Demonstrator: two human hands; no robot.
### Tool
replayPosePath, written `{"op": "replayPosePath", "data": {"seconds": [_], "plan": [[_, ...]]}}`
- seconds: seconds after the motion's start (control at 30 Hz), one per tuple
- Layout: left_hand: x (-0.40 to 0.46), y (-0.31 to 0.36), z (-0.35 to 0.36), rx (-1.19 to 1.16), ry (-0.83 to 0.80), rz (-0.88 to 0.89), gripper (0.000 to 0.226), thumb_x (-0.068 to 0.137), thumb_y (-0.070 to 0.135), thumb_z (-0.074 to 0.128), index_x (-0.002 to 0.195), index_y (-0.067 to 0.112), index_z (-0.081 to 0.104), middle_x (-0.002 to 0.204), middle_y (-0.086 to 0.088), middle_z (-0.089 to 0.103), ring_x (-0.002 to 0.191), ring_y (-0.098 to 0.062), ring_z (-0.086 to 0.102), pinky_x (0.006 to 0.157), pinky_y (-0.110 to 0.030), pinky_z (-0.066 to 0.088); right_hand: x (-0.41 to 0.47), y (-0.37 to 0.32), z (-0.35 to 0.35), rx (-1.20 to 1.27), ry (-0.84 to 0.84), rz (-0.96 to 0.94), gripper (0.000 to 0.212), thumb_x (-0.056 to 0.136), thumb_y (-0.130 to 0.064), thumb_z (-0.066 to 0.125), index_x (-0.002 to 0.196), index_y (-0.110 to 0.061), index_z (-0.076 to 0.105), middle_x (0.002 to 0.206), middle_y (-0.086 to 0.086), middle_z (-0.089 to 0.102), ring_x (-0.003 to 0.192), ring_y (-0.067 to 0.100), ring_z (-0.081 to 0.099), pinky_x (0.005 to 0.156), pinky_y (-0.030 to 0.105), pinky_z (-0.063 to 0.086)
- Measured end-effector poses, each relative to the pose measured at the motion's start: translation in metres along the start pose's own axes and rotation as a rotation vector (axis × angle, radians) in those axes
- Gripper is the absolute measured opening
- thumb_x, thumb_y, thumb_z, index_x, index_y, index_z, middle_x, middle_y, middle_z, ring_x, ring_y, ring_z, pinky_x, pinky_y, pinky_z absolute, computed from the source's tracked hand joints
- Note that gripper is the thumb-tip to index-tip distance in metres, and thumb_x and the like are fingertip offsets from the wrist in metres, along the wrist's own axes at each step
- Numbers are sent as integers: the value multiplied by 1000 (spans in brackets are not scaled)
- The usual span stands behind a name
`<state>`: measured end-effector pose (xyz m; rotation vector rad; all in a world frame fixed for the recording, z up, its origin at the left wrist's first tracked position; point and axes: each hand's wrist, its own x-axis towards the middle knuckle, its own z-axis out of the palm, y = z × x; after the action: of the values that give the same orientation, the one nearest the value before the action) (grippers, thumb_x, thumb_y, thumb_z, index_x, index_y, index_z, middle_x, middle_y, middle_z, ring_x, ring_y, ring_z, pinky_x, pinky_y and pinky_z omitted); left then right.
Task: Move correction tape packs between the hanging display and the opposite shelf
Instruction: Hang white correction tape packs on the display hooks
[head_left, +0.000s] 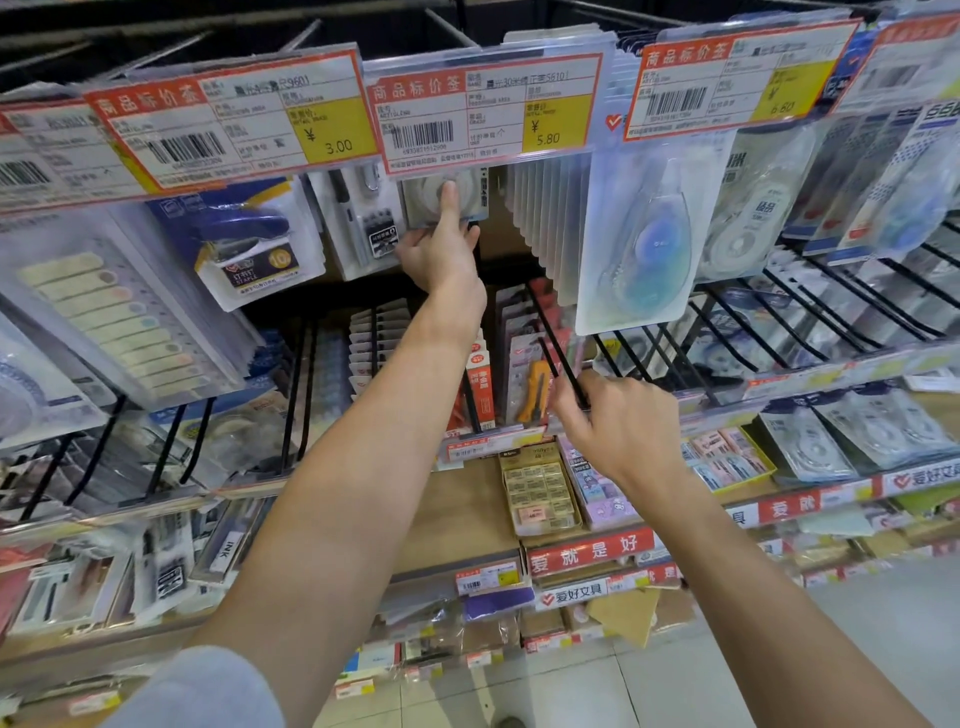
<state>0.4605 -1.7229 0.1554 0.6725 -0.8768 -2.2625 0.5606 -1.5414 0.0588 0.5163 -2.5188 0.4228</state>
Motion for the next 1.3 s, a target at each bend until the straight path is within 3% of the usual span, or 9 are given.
{"op": "replayPosePath", "data": {"seconds": [0.17, 0.37, 0.53, 0.67, 0.8, 0.9, 1.0, 1.13, 1.3], "plan": [[1, -4, 5, -5, 10, -13, 41, 82, 20, 84, 94, 12, 45, 114, -17, 64, 100, -27, 71, 60, -19, 58, 0, 0, 1, -5, -10, 11, 45, 97, -45, 41, 58, -21, 37, 41, -3, 35, 36, 23, 30, 47, 18, 12], [-4, -6, 7, -5, -11, -13, 42, 83, 19, 83, 107, 2, 52, 106, -17, 67, 94, -26, 71, 59, -21, 59, 0, 0, 0, -4, -14, 10, 43, 97, -44, 41, 61, -22, 38, 42, -2, 38, 37, 23, 32, 46, 20, 17], [-6, -5, 6, -11, -33, -55, 56, 83, 20, 83, 128, -1, 55, 123, -18, 65, 110, -29, 67, 55, -21, 57, 0, 1, -1, 1, -51, 24, 46, 96, -47, 36, 59, -20, 39, 43, -1, 38, 38, 25, 33, 46, 19, 13], [-24, 9, -13, 50, -70, -198, 53, 92, 11, 71, 139, 3, 49, 127, -11, 58, 127, -25, 55, 98, -31, 53, 2, 1, -4, -2, -92, 10, 48, 96, -49, 33, 60, -19, 41, 43, 1, 43, 37, 26, 39, 45, 22, 21], [-65, 29, -53, 172, -110, -121, 37, 100, 3, 53, 137, -1, 50, 119, -10, 61, 128, -24, 56, 108, -36, 47, 2, 2, -12, -20, -150, 2, 54, 100, -52, 34, 61, -16, 47, 51, 7, 53, 47, 29, 50, 49, 29, 32], [-107, 52, -83, 643, -284, 33, 34, 100, 15, 59, 134, 13, 54, 122, 2, 62, 117, -10, 60, 107, -32, 48, -3, 3, -18, -60, -159, -22, 61, 101, -52, 38, 76, -7, 71, 73, 13, 71, 75, 33, 67, 80, 41, 51], [-143, 67, -103, 1221, -525, 130, 39, 98, 30, 63, 135, 19, 54, 127, 10, 60, 120, -8, 57, 111, -33, 42, -10, 5, -25, -50, -217, -25, 64, 100, -54, 32, 105, -6, 74, 101, 14, 75, 102, 33, 66, 107, 49, 42], [-195, 66, -109, 1738, -676, 201, 55, 96, 48, 59, 144, 25, 46, 143, 6, 54, 130, -17, 52, 110, -39, 41, -30, 16, -45, -3, -232, -80, 57, 97, -48, 43, 124, -3, 64, 123, 16, 68, 120, 33, 59, 110, 52, 39], [-253, 35, -100, 2171, -742, 311, 54, 98, 51, 53, 141, 18, 46, 140, -7, 53, 126, -29, 53, 102, -43, 46, -70, 40, -92, 64, -279, -123, 57, 95, -43, 41, 126, 1, 59, 126, 20, 62, 120, 37, 56, 105, 49, 46]]}}
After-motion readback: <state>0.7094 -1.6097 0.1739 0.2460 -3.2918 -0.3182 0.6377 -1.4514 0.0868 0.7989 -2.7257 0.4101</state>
